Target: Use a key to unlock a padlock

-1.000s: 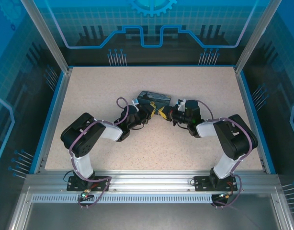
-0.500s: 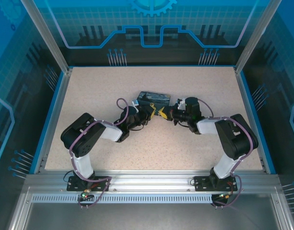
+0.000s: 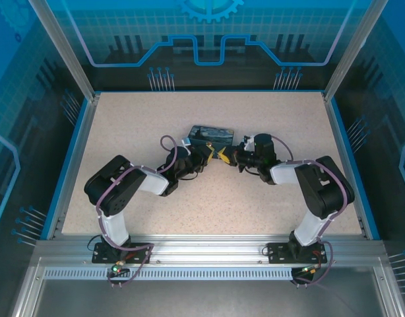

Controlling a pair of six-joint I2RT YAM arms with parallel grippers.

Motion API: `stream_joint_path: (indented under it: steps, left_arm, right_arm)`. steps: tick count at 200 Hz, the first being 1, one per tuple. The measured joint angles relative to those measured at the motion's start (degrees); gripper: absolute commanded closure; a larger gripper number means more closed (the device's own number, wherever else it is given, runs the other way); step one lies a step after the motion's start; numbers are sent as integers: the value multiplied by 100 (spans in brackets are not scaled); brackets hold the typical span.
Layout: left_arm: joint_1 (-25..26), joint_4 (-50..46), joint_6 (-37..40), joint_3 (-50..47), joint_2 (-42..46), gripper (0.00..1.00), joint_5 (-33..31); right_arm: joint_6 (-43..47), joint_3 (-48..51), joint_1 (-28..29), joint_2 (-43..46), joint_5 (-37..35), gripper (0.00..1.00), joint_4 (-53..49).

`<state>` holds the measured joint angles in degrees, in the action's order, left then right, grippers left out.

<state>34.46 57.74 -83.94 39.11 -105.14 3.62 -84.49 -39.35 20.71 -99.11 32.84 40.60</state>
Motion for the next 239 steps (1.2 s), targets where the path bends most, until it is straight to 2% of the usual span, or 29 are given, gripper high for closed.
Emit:
stream_joint_path:
  steps: [83, 175, 239]
  left_arm:
    - [0, 168, -26, -35, -138, 100, -107]
    - [44, 168, -20, -225, -138, 100, -35]
    - [44, 188, -20, -227, -157, 100, -35]
  right_arm:
    - [118, 13, -17, -321, -17, 100, 437]
    - [603, 11, -289, -883, 737, 100, 973]
    - [262, 151, -179, -841, 492, 100, 1180]
